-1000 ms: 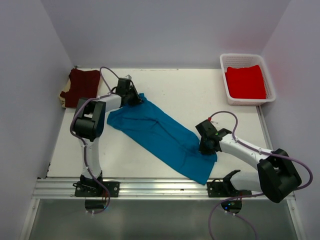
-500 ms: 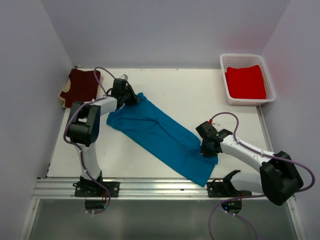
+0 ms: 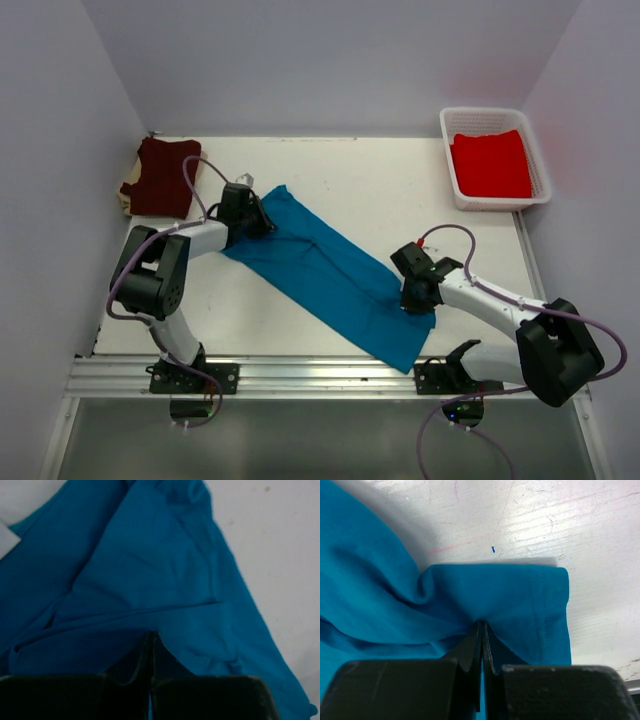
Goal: Fold and stack the t-shirts
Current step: Rotate the tshirt 90 degrees
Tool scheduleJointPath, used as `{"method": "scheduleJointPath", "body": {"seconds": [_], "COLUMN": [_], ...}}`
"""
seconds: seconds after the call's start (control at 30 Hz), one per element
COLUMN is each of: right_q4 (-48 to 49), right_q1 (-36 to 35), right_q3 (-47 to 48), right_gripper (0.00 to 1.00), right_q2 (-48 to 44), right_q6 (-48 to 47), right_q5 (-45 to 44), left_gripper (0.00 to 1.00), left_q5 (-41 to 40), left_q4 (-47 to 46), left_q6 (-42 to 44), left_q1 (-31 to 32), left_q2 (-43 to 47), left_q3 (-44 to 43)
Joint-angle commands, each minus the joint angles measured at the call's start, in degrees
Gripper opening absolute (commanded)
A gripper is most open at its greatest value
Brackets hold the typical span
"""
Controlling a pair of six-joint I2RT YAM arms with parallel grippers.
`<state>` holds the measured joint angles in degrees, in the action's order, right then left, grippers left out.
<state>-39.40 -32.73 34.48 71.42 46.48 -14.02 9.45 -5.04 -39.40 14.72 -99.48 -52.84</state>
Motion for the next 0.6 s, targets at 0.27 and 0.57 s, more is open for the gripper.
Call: {"method": "scheduleJointPath", "body": {"seconds": [0.27, 0.57], "right_q4": [2.39, 3.18], "right_q1": [-0.32, -0.4], "right_q3": [-1.43, -0.47], "right_gripper": [0.0, 0.0], "right_q2": [1.09, 5.13], "right_q6": [0.9, -0.6], "right_q5": [-0.48, 0.75], "left_gripper": [0.0, 0.0], "left_q5": [-2.68, -0.85], "left_q4": [-1.82, 3.61], "left_q6": [0.29, 1.25], "left_q1": [0.4, 0.22], "left_q2": [-5.62, -23.62], "left_q3": [-0.42, -19.91]}}
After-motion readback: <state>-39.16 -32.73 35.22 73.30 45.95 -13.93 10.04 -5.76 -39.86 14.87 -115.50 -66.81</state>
